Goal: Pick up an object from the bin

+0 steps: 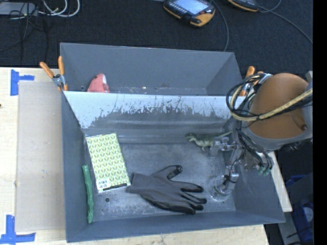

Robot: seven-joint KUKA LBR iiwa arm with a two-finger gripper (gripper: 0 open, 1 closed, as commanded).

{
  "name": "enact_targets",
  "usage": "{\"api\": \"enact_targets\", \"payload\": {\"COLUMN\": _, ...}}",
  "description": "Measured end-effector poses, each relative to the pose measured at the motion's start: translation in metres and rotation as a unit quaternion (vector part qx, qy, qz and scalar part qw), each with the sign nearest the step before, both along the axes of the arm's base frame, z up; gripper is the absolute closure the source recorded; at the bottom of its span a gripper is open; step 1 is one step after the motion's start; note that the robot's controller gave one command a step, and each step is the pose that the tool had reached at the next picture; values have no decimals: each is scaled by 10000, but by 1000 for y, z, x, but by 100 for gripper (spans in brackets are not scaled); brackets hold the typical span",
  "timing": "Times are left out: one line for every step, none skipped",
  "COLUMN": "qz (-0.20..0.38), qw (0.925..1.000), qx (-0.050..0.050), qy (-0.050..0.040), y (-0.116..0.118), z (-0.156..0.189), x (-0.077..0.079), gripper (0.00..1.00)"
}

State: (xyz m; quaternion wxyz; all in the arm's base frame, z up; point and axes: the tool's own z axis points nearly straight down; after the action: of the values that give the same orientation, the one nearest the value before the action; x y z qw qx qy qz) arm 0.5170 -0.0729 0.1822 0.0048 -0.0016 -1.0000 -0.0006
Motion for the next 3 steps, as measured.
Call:
{"api": "enact_targets", "payload": {"qz": 12, "qw": 10000, "qx": -5, "qy": -42, "y": 0, "z": 4, "x": 2, "gripper": 0}}
{"api": "enact_targets", "payload": {"qz": 850, "qw": 9964, "qx": -2, "qy": -48, "y": 6, "z": -11, "x": 18, "gripper": 0}}
{"api": "enact_targets", "payload": {"qz": 2010, "qw": 9796, "qx": 27, "qy": -4, "y": 18, "z": -42, "x": 39, "gripper": 0}}
